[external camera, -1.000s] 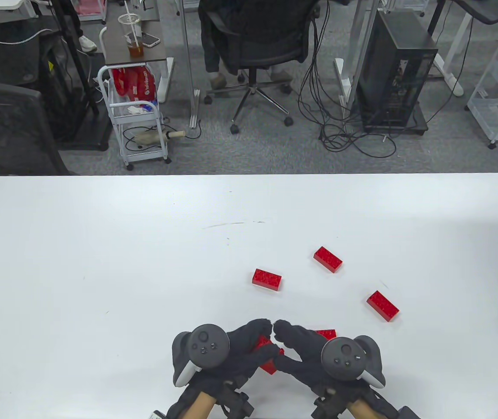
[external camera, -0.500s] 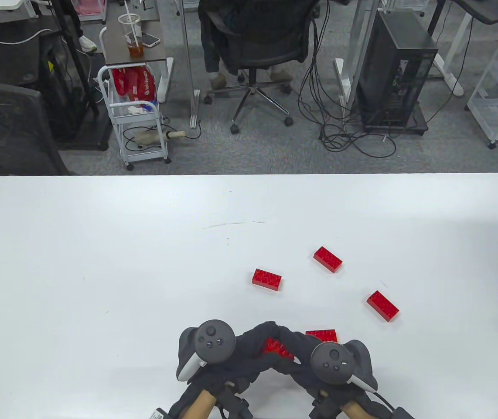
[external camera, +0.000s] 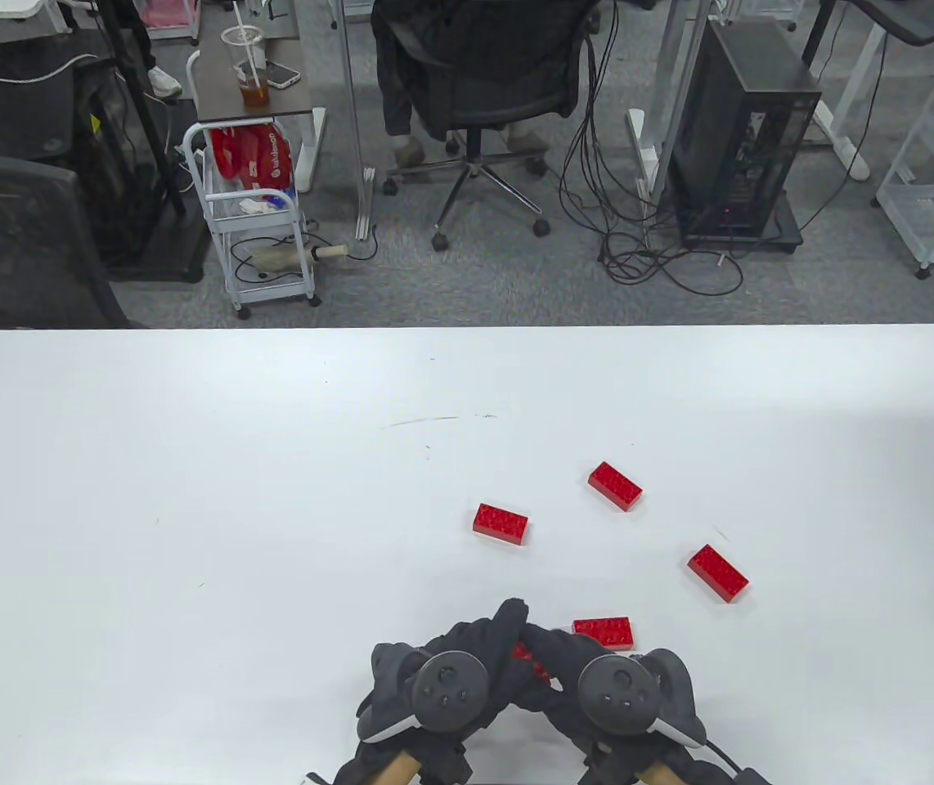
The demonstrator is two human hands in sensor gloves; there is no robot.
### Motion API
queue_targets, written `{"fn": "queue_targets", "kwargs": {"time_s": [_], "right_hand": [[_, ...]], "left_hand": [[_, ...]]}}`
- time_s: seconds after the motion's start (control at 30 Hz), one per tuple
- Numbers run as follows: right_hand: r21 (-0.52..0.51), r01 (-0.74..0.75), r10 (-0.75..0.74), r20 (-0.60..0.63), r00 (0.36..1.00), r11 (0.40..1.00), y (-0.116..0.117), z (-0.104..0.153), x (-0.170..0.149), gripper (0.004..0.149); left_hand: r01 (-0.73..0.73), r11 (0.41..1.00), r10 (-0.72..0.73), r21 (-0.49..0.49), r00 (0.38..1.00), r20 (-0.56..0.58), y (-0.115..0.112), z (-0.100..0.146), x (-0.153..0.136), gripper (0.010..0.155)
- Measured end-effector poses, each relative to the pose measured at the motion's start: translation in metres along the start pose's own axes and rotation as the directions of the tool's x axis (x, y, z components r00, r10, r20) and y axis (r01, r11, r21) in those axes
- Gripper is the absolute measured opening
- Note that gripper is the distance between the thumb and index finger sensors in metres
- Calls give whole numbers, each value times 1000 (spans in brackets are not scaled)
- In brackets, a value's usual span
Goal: Separate stacked toy bricks from each other
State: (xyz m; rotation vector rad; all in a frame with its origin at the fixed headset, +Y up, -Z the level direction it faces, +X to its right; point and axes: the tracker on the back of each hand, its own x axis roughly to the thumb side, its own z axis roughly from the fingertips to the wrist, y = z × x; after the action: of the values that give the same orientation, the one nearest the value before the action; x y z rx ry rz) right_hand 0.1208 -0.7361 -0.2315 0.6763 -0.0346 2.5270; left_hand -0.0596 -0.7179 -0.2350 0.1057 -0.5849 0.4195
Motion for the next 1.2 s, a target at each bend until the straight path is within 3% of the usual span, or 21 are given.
{"fn": "queue_targets", "kwargs": {"time_s": [0.57,0.63,0.67,0.8,0.9,1.2], "right_hand": [[10,8,-8,27,1000,1000,1,1,2,74],[-70,-43,42,-16,999,997,-1,4,2,74],[-101,-105,108,27,994,989,-3,2,1,74],[-45,-9,9,9,1000,999,-1,2,-3,73],[-62,-67,69,24,997,996,-2,1,-2,72],[-47,-30,30,5,1000,998,-7,-1,-8,71]], "left_hand": [[-15,1000,15,13,1000,5,1,0,-1,74],[18,1000,-18,12,1000,-15,0,0,-2,76],[40,999,-39,8,999,-15,-1,1,-1,77],[-4,1000,4,15,1000,-3,-2,1,-3,76],[-19,1000,19,3,1000,-19,-2,0,-5,76],[-191,981,188,-33,980,-61,-1,-2,-18,81]]}}
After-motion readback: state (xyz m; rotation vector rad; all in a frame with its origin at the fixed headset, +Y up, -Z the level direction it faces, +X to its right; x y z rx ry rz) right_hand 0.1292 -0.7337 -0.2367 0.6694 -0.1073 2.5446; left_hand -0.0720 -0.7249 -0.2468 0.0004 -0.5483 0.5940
